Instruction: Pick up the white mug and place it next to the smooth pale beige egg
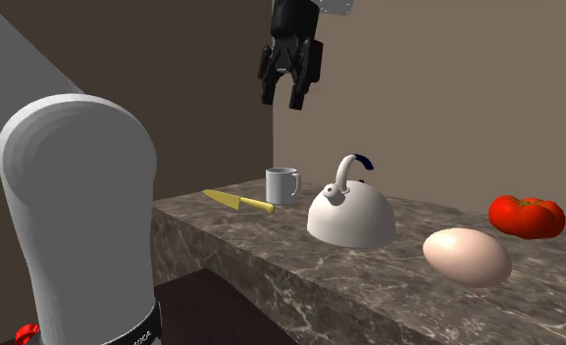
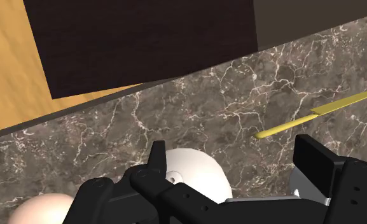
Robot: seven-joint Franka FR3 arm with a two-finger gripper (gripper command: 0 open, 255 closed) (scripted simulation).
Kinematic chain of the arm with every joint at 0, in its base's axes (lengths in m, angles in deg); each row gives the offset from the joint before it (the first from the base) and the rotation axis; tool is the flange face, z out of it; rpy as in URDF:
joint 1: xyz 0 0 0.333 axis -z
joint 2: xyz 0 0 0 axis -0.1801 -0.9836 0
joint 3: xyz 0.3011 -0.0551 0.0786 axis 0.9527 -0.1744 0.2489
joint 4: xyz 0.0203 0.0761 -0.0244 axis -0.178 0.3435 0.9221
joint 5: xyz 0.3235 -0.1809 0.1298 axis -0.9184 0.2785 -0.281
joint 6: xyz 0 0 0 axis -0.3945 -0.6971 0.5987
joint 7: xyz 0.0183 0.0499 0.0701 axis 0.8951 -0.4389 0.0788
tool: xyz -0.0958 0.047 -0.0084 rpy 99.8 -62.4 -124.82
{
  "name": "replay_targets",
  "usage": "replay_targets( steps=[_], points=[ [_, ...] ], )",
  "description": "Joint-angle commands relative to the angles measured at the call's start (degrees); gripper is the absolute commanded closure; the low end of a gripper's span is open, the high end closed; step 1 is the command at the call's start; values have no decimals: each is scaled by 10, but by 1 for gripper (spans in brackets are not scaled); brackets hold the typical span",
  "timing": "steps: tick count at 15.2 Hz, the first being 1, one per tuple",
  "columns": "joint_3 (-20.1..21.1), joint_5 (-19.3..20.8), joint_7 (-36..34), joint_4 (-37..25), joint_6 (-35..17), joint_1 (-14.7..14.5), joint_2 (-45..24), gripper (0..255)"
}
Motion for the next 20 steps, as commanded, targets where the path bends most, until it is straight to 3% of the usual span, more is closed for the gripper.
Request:
replay_targets(
  steps=[1, 12, 20],
  points=[
    [0, 0, 0, 0, 0, 0, 0, 0],
    [128, -43, -102, -1, -185, -44, -129, 0],
    [215, -14, -194, -62, -301, -55, -273, 0]
  ],
)
